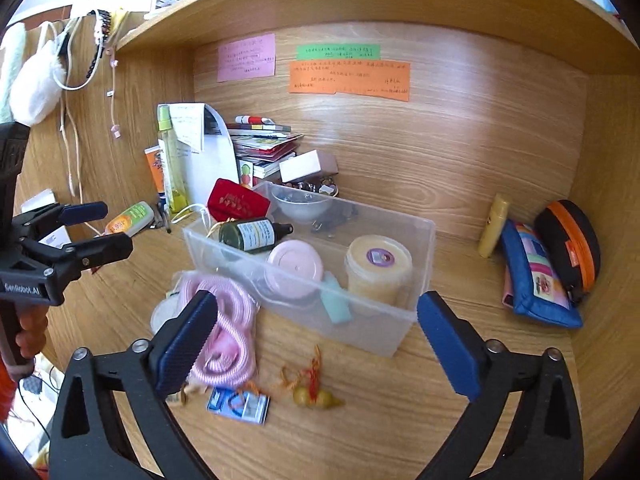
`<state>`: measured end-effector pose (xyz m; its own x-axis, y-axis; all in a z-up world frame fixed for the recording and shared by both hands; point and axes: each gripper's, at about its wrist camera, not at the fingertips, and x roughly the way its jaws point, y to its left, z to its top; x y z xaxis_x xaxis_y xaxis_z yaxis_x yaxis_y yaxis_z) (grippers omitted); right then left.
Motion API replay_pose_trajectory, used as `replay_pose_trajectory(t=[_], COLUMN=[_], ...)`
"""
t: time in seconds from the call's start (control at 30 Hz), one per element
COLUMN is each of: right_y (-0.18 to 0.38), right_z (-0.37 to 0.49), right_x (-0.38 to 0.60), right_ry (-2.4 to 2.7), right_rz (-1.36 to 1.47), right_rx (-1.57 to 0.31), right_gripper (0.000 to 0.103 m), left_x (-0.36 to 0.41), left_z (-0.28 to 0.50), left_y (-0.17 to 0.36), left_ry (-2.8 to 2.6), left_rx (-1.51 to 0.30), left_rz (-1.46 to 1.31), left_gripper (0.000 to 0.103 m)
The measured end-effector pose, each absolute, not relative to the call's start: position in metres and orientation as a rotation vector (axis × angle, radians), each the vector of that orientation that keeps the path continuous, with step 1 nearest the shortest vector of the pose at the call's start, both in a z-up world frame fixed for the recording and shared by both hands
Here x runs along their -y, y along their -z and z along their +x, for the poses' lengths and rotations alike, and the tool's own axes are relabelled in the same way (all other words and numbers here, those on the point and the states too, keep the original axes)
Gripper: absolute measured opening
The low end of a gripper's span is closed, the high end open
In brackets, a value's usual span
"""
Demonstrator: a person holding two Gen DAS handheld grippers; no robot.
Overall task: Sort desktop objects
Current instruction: 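Grasp the black hair clip with the left tool while the right grasps the green gourd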
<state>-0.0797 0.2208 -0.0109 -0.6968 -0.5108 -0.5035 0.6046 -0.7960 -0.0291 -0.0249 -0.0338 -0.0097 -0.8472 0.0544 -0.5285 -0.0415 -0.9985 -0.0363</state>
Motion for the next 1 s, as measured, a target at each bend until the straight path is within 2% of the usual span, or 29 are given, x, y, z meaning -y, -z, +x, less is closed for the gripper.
replay_pose_trajectory(t=[0.27, 0.63, 0.73, 0.83, 0.9, 1.0], right_y=[0.045, 0.079, 0.078, 0.082, 0.084, 0.088], right_z=[-0.083, -0.102, -0.098, -0.096, -0.096, -0.095], right_x=[-0.227, -0.238, -0.237, -0.228, -0.222, -0.216], right_ry=[2.413, 2.354, 2.366, 2.36, 2.35, 2.33], right_rz=[0.776, 0.954, 0.932, 0.941, 0.955, 0.98], right_rx=[-0.285, -0.212, -0.227, -0.289, -0.33, -0.378], right_gripper=[0.103, 0.099, 0.099, 0.089, 0.078, 0.071], left_x=[0.038, 0.019, 0.011, 0.003, 0.0, -0.004], left_z=[-0.006, 0.017, 0.022, 0.023, 0.022, 0.021], left_y=[0.045, 0.083, 0.087, 0.094, 0.1, 0.107], left_ry=[-2.94, -2.846, -2.833, -2.799, -2.777, -2.759], left_rx=[0.04, 0.015, -0.01, -0.017, -0.017, -0.008], left_rz=[-0.966, -1.047, -1.042, -1.069, -1.093, -1.107], left_gripper=[0.102, 0.102, 0.097, 0.085, 0.082, 0.072])
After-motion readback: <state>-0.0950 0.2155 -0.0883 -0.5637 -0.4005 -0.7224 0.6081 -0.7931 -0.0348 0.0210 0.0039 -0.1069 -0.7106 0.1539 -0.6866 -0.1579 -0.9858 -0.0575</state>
